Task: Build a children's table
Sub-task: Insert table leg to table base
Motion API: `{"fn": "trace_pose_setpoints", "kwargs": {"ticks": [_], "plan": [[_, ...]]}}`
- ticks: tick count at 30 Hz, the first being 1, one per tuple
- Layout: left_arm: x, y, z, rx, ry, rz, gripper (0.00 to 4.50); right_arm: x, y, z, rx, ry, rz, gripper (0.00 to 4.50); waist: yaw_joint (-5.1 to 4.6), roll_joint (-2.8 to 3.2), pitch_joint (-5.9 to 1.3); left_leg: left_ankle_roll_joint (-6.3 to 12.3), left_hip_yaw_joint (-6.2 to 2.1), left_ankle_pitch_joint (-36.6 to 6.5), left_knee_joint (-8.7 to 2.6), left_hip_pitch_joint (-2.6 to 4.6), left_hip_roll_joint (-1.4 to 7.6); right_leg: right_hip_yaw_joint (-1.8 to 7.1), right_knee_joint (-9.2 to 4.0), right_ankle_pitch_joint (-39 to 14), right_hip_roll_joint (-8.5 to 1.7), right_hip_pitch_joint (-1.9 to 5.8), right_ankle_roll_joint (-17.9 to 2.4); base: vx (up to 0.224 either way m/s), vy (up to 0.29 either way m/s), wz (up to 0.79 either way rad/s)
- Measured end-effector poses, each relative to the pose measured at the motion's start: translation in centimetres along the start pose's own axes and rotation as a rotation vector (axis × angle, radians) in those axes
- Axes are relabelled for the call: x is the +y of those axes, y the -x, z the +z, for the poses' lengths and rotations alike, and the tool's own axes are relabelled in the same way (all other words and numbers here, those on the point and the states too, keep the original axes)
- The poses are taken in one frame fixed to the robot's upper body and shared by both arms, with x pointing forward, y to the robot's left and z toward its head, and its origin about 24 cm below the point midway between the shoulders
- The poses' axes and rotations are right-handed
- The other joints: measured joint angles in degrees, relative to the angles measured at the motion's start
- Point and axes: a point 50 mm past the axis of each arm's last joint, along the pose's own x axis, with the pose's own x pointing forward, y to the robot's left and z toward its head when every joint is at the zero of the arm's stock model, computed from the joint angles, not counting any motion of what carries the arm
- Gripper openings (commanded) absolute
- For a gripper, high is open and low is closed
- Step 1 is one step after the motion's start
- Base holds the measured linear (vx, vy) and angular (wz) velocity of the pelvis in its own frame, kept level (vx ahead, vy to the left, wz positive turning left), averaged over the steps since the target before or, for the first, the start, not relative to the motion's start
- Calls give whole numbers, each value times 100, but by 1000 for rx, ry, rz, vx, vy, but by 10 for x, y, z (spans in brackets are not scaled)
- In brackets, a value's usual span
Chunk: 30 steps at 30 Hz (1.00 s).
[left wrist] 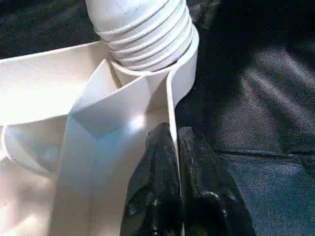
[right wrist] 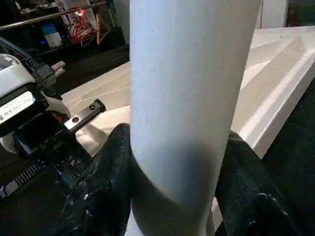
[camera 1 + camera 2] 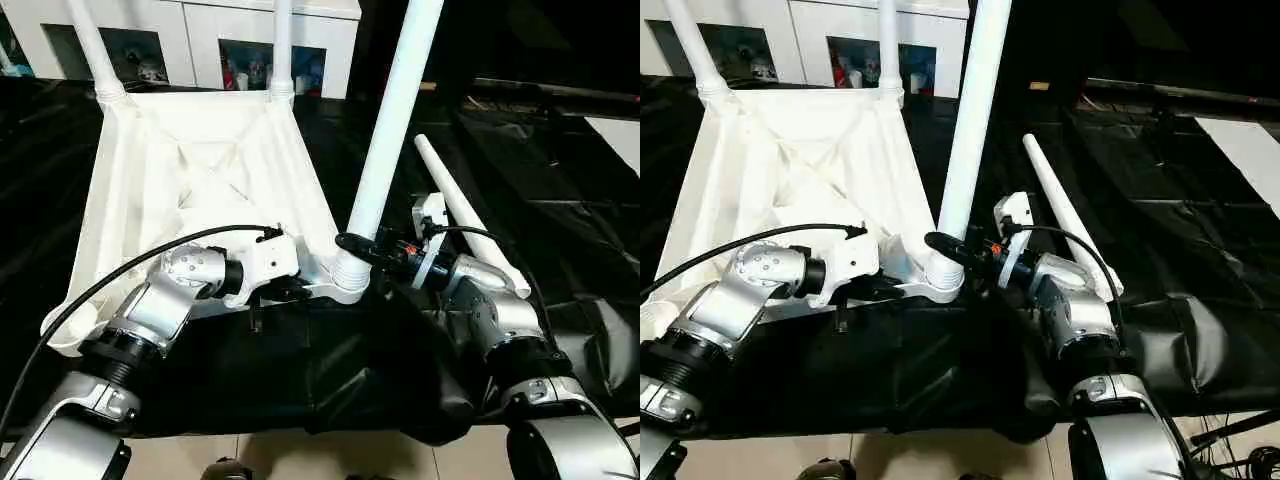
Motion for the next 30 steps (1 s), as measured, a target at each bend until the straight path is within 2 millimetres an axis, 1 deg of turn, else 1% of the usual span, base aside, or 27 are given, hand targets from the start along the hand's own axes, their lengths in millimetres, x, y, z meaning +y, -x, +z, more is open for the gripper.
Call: {"fn": "trace_pose_setpoints", "kwargs": {"ticks": [9,16,18,20,24,30], "plan": [[1,-1,-1,5,4,4,0,7,1,-15,-68,18,-82,184,-5,4,0,-1,0,0,6,21,0,4,5,0,-2,22,0,0,0,0],[2,-5,0,3,6,-2,0,12,4,-19,-111,46,-137,184,1,23,6,0,3,0,6,23,-5,23,3,-2,-2,34,4,0,0,0],[2,-6,0,2,7,-3,0,13,5,-21,-124,32,-155,184,0,27,9,0,5,0,6,24,-6,30,3,-4,-1,37,6,0,0,0],[3,-7,1,0,10,-4,0,12,8,-23,-158,-24,-192,184,0,40,17,0,8,0,6,21,-8,39,2,-4,-1,38,6,0,0,0],[4,-8,1,-2,11,-5,0,10,10,-21,-178,-76,-211,184,-3,65,33,0,12,0,6,16,-12,51,2,-4,-1,36,7,0,0,0],[5,-7,2,-6,-3,-5,0,8,14,-9,-132,-25,-147,184,-8,70,45,0,13,0,4,0,-12,56,4,-13,1,22,22,0,0,0]]}}
